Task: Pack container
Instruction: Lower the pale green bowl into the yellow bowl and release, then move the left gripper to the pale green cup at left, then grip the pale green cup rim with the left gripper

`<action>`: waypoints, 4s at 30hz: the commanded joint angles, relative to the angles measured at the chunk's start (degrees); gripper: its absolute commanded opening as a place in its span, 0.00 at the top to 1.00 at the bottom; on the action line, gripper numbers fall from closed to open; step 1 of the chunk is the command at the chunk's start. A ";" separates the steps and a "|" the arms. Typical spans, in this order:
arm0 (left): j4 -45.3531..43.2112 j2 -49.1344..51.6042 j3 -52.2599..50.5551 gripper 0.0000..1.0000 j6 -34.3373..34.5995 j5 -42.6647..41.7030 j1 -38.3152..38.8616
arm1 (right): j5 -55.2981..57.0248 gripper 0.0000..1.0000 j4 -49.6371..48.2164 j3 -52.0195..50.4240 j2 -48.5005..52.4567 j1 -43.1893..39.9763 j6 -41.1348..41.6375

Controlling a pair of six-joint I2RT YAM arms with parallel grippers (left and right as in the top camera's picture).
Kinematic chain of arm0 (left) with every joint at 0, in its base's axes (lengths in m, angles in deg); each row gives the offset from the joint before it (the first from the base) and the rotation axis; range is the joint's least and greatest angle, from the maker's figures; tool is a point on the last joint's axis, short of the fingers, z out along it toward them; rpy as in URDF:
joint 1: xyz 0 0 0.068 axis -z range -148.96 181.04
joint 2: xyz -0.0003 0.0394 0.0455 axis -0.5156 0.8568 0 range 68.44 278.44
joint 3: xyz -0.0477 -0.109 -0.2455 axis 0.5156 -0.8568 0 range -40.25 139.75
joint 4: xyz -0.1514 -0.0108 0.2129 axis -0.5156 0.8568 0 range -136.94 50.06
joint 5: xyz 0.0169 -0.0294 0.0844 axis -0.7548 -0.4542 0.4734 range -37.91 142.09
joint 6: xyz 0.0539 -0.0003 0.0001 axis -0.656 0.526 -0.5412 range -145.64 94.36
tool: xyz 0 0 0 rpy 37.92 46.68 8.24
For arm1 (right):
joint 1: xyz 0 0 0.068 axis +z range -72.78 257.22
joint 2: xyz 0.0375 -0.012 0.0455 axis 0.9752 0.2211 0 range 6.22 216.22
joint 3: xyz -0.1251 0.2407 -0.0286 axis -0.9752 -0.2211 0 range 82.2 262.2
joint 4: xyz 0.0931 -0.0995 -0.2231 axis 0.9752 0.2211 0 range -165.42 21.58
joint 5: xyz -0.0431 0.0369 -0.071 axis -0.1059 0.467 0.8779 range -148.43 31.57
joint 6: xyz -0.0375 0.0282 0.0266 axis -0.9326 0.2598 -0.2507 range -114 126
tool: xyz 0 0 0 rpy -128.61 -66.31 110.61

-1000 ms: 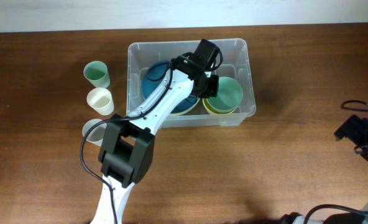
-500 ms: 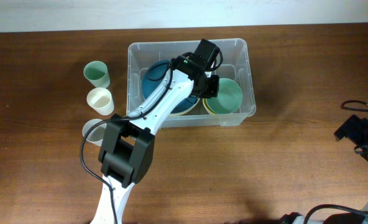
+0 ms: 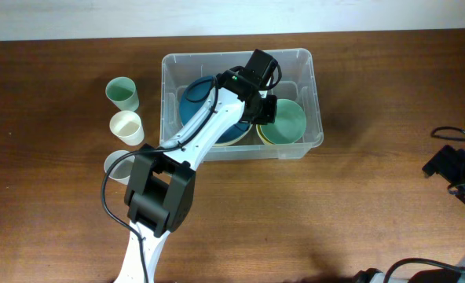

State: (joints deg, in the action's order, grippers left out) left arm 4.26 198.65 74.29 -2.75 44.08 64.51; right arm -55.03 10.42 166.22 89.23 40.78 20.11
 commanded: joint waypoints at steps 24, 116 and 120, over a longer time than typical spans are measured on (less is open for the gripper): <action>-0.02 0.17 1.40 0.96 -0.52 3.34 -0.74 | -0.15 0.01 0.02 -0.22 0.15 -0.37 -0.15; 33.88 19.04 33.48 0.01 -2.97 9.20 -41.66 | -0.15 0.01 0.02 -0.22 0.15 -0.37 -0.17; 33.22 19.37 33.48 0.01 -2.97 9.22 -41.66 | -0.15 0.01 0.02 -0.22 0.15 -0.37 -0.17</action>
State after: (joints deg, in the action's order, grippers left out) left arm 37.83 217.21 107.80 -6.53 53.96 23.27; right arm -55.03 10.42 166.22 89.23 40.78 20.11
